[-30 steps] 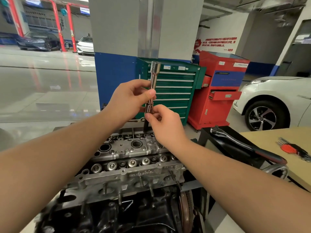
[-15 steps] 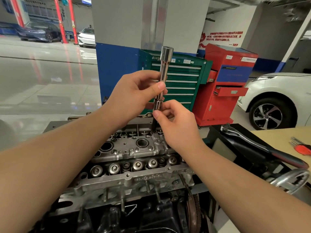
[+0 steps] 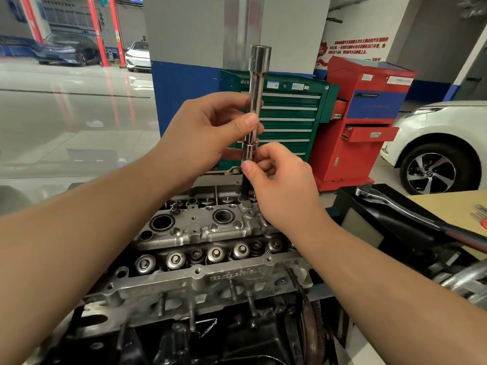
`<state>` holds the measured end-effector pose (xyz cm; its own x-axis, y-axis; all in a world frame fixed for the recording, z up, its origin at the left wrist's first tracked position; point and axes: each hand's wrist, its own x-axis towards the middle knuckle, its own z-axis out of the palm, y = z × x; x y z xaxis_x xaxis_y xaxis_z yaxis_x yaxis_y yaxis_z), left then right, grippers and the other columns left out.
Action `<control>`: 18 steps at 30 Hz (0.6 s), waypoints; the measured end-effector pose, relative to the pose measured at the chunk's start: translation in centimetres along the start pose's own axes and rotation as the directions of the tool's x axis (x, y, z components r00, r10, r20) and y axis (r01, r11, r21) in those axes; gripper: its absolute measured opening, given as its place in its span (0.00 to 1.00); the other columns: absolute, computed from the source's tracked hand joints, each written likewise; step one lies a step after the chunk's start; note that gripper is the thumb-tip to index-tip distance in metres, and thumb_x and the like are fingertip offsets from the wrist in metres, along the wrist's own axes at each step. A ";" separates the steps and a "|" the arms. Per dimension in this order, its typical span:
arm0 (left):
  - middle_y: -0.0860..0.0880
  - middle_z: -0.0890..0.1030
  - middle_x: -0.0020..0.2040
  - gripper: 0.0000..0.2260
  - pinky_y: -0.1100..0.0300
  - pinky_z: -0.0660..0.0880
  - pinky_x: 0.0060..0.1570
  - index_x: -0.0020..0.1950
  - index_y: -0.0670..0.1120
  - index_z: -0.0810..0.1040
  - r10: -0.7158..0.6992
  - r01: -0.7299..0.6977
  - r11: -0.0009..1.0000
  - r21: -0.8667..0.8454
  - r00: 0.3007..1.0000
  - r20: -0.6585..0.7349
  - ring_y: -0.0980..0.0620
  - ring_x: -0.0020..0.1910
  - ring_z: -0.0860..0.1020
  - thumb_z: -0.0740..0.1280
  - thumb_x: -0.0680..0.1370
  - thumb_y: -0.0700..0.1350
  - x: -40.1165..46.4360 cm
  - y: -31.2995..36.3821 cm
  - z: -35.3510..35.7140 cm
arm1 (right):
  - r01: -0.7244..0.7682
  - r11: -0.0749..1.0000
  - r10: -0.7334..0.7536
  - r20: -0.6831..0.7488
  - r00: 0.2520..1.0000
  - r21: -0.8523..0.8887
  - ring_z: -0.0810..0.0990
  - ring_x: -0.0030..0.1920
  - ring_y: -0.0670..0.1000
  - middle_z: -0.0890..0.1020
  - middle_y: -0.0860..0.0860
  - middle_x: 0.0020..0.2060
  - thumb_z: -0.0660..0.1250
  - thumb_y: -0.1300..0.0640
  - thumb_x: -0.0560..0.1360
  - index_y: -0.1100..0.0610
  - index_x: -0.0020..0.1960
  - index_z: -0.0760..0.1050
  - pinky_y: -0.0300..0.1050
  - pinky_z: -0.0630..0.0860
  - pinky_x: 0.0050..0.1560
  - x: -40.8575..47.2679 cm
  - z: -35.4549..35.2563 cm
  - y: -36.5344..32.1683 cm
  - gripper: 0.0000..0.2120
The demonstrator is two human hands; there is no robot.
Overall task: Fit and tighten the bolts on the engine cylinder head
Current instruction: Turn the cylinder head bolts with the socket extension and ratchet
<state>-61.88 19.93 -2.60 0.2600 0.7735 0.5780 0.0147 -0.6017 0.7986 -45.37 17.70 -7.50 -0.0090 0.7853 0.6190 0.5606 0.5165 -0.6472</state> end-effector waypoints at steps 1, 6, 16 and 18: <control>0.48 0.88 0.51 0.10 0.54 0.85 0.47 0.64 0.50 0.82 -0.001 0.001 1.000 0.006 1.000 0.008 0.49 0.53 0.87 0.69 0.83 0.43 0.0 -0.1 0.0 | -0.010 1.000 0.010 0.006 1.000 -0.003 0.77 0.38 0.39 0.78 0.42 0.34 0.71 0.50 0.79 0.45 0.44 0.74 0.30 0.70 0.36 0.0 0.0 0.0 0.08; 0.51 0.88 0.53 0.10 0.59 0.84 0.49 0.64 0.52 0.82 0.014 -0.014 0.999 0.031 1.000 0.001 0.53 0.55 0.86 0.70 0.83 0.44 -0.5 0.0 0.5 | -0.069 0.997 0.068 0.047 0.997 0.027 0.78 0.36 0.39 0.82 0.43 0.34 0.72 0.49 0.78 0.45 0.45 0.75 0.30 0.67 0.34 0.2 -0.2 -0.1 0.07; 0.55 0.88 0.47 0.13 0.62 0.82 0.52 0.58 0.57 0.83 0.059 -0.043 0.989 0.141 0.993 -0.105 0.55 0.49 0.87 0.76 0.78 0.42 -0.6 -0.4 0.9 | -0.105 0.992 0.093 0.163 0.982 0.069 0.75 0.33 0.42 0.82 0.51 0.34 0.71 0.54 0.78 0.48 0.46 0.80 0.39 0.71 0.37 0.3 -0.5 0.0 0.03; 0.52 0.89 0.50 0.13 0.57 0.83 0.55 0.61 0.54 0.82 0.047 -0.043 0.995 0.085 0.997 -0.054 0.51 0.52 0.87 0.74 0.79 0.41 -0.8 -0.4 1.0 | -0.131 0.990 0.119 0.203 0.972 0.046 0.79 0.35 0.44 0.85 0.49 0.36 0.72 0.56 0.78 0.49 0.47 0.82 0.40 0.73 0.39 0.3 -0.6 0.3 0.03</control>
<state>-61.10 19.39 -3.55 0.2081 0.7538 0.6233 0.0857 -0.6488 0.7561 -44.77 17.86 -7.25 -0.1101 0.8940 0.4344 0.5180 0.4246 -0.7426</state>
